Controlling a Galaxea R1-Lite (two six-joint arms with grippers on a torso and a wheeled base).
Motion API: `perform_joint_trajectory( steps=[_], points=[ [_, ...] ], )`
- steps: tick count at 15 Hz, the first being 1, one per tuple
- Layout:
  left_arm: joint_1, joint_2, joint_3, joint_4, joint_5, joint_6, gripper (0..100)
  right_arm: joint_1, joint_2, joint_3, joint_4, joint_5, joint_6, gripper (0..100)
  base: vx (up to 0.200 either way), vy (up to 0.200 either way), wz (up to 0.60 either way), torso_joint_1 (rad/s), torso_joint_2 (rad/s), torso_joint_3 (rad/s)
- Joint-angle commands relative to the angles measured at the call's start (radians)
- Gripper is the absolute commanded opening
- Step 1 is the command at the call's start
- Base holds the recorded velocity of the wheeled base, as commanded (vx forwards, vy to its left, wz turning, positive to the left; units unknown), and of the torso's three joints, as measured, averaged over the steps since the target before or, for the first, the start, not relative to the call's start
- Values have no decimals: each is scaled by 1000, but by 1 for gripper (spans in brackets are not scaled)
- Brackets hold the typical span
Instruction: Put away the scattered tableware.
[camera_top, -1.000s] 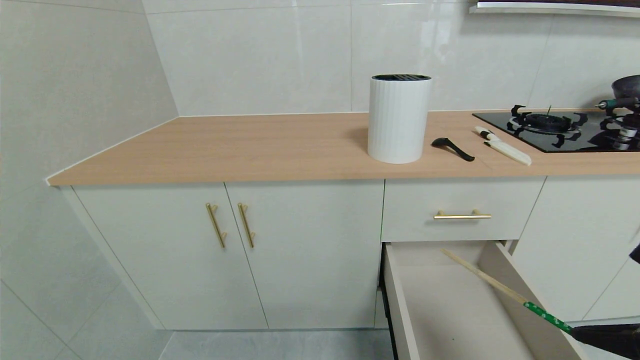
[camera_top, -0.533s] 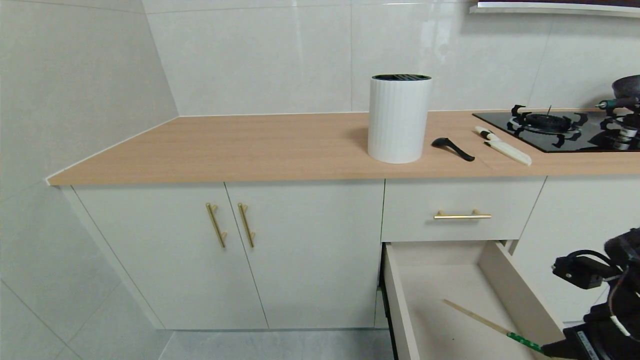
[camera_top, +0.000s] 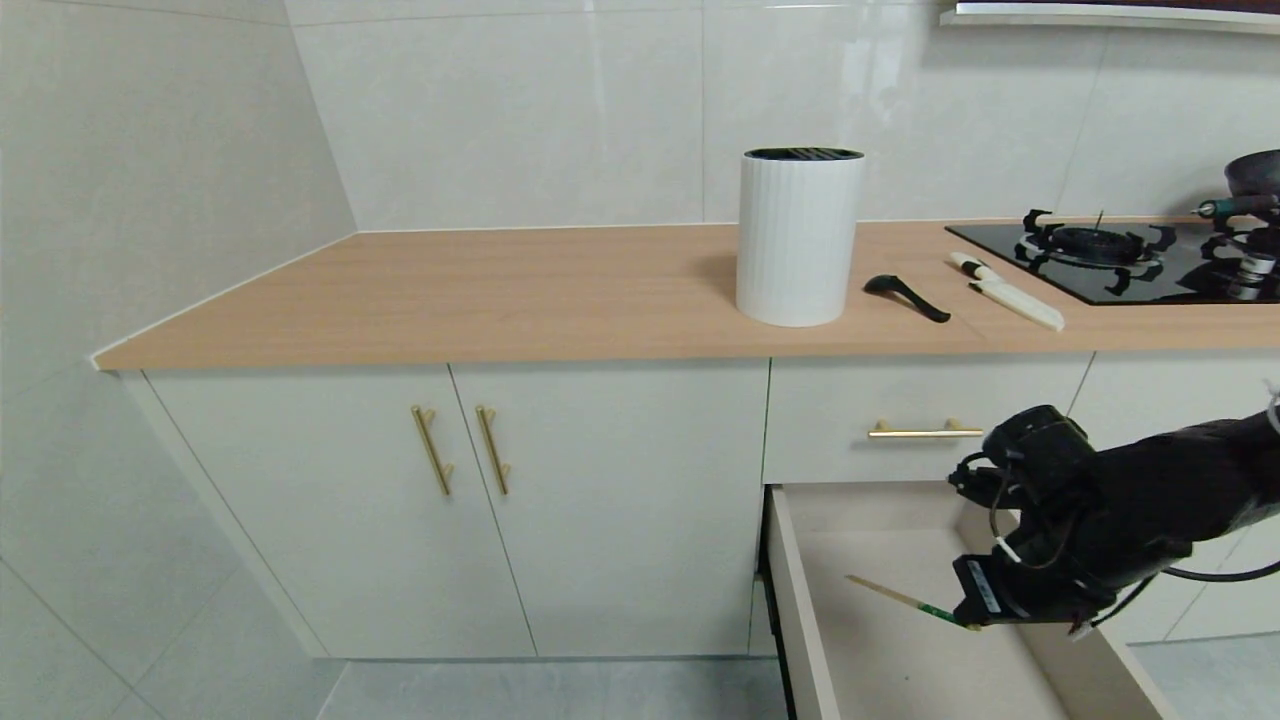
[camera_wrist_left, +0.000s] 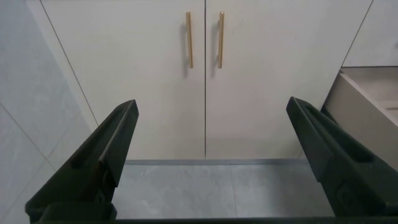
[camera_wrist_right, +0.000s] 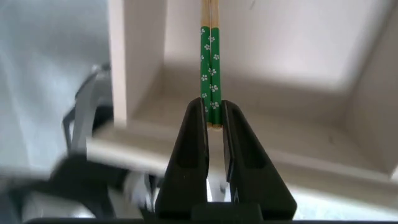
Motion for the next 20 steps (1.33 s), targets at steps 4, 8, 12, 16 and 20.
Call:
perform_joint_trajectory(
  steps=[4,8,12,16,20],
  points=[
    [0,1,0,0,0,0,100,15,129,-130,-1,-19,10,0,0,0,0,-55,215,157],
    [0,1,0,0,0,0,100,14,143,-133,-9,-22,9,0,0,0,0,-93,432,338],
    [0,1,0,0,0,0,100,15,144,-124,-52,-22,7,0,0,0,0,-21,268,218],
    [0,1,0,0,0,0,100,15,156,-124,-53,-35,2,0,0,0,0,0,0,0],
    [0,1,0,0,0,0,100,18,261,-121,-81,-88,-51,0,0,0,0,-15,98,72]
  ],
)
